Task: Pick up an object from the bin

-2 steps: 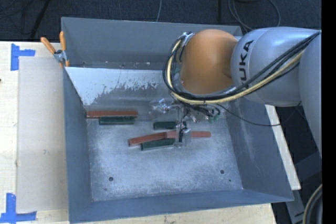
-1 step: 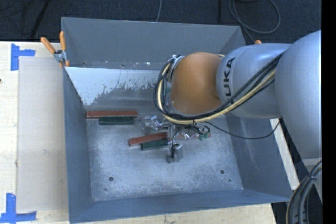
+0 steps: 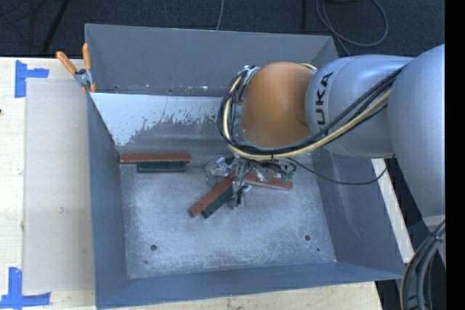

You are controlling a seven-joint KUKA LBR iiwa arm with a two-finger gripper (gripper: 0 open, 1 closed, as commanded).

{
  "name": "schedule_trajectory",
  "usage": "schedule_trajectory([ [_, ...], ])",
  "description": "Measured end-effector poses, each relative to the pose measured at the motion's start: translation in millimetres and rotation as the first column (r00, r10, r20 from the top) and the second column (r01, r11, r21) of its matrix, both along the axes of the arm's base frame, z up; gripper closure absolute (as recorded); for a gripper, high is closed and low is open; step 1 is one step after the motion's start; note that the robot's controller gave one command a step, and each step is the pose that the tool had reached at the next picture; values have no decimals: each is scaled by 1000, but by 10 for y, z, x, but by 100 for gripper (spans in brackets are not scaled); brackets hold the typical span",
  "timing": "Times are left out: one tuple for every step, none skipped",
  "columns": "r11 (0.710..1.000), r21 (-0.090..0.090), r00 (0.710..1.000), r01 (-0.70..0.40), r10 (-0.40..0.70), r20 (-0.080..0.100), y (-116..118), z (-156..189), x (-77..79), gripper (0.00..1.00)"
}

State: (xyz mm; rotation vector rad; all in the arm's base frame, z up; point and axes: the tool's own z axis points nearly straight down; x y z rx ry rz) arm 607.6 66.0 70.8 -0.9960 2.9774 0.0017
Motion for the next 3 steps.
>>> schedule_trajectory([
  [1000, 0, 1000, 0, 0, 0, 0, 0, 0, 100],
  [1000, 0, 1000, 1, -1, 0, 0, 18, -2, 100],
  [1000, -1, 1000, 1, -1, -4, 0, 96, -15, 100],
])
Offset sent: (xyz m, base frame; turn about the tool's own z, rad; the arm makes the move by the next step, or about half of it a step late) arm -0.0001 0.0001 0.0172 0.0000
